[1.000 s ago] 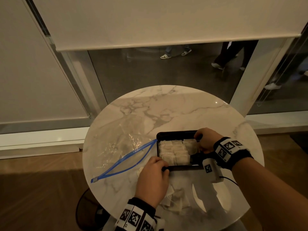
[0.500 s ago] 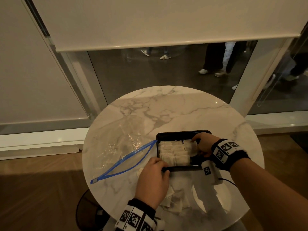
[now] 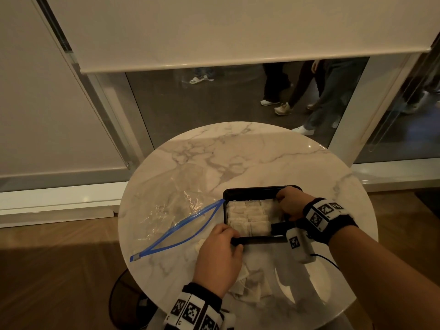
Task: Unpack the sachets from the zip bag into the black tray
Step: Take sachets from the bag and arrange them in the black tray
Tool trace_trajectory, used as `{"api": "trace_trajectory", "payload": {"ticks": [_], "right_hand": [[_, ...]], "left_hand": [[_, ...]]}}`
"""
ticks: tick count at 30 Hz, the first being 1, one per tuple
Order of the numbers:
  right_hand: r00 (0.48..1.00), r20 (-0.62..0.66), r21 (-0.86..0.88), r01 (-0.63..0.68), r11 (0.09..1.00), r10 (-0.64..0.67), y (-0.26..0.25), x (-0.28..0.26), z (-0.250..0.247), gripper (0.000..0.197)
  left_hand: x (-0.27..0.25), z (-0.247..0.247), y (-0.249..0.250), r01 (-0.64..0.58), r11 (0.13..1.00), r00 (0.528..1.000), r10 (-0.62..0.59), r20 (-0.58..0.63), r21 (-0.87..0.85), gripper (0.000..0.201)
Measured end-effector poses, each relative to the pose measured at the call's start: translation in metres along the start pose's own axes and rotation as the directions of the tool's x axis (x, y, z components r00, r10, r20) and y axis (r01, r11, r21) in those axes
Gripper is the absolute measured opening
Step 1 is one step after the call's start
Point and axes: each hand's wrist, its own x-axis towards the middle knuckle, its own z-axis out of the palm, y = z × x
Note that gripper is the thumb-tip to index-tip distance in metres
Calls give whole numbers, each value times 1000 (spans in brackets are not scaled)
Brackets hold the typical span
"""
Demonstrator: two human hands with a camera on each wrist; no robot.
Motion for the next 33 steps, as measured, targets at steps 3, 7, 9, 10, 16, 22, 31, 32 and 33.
{"api": "trace_trajectory", "payload": {"ticks": [3,7,9,10,16,22,31,32,33], "right_hand": [[1000,-28,69,-3,998,5,4,-4,-3,24],[982,-187,245,80,966,-34,6,-20,-10,33],[954,-290,298,160,941,-70,5,-36,-10,41],[938,-335,345,206,916,-84,4,-47,-8,39],[904,-398,504,359,786,-158,-5,-113,21,8],[963,-178,506,265,821,-202,-9,-139,60,17],[993,-22,196,115,974,-113,0,-115,112,24],[995,-15,182,99,978,-98,1,-114,116,28],[996,-2,186,89,978,-91,2,-112,119,33]], "left_hand": [[-1,-1,1,-3,1000,1000,3,-8,-21,24],[-1,-8,-2,14,999,997,-17,-71,-48,23],[-1,-14,-6,28,998,994,-33,-105,-53,20],[-1,-17,-8,42,997,993,-48,-111,-58,18],[-5,-29,-26,173,985,985,-173,-8,-11,5],[-13,-36,-39,278,952,956,-288,59,130,7],[-19,-31,-33,333,887,903,-397,164,319,50],[-20,-31,-32,326,886,904,-394,165,329,49],[-20,-31,-32,318,887,907,-387,165,335,47]]}}
